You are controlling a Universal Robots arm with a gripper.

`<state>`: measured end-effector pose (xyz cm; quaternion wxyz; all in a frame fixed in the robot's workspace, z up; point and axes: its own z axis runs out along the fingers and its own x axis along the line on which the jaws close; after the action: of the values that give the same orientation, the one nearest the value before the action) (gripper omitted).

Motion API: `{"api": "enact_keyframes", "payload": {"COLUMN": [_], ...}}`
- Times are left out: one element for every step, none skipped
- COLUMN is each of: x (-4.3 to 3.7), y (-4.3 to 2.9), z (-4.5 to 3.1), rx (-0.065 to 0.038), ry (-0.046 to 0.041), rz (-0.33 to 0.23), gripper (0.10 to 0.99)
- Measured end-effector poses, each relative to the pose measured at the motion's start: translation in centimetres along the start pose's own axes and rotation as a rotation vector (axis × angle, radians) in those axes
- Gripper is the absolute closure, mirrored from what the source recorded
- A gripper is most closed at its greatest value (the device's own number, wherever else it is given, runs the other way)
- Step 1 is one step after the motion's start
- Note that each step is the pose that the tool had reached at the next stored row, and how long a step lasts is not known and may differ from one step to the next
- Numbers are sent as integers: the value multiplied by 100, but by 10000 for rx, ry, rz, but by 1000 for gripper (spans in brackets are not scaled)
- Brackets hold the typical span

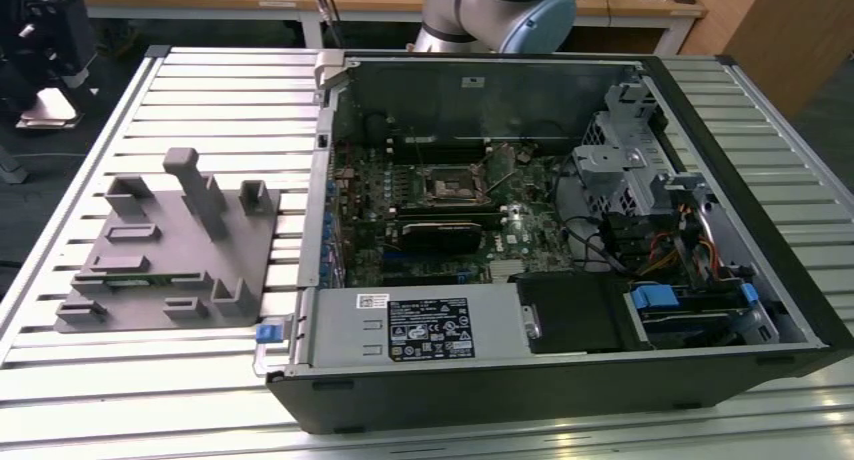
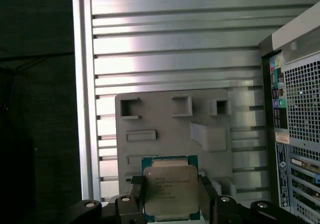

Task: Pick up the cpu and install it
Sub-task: 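Pick up the cpu and move it towards the insertion slot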

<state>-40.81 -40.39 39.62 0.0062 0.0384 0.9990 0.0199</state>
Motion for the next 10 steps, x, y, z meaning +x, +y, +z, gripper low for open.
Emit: {"api": "enact_keyframes", "payload": {"x": [-27,-49,-70,-92,-116,-141,-164,-186,-207,-228], "y": [2,4,5,7,9,11,13,14,16,17], "z": [0,1,1,1,1,2,2,2,3,3], "rx": [0,0,1,0,0,1,0,1,0,0], "ry": [0,-1,0,0,0,0,0,0,0,0], "rz": [0,0,0,0,1,0,0,0,-1,0], "gripper": [561,561,561,561,561,561,561,561,561,561]}}
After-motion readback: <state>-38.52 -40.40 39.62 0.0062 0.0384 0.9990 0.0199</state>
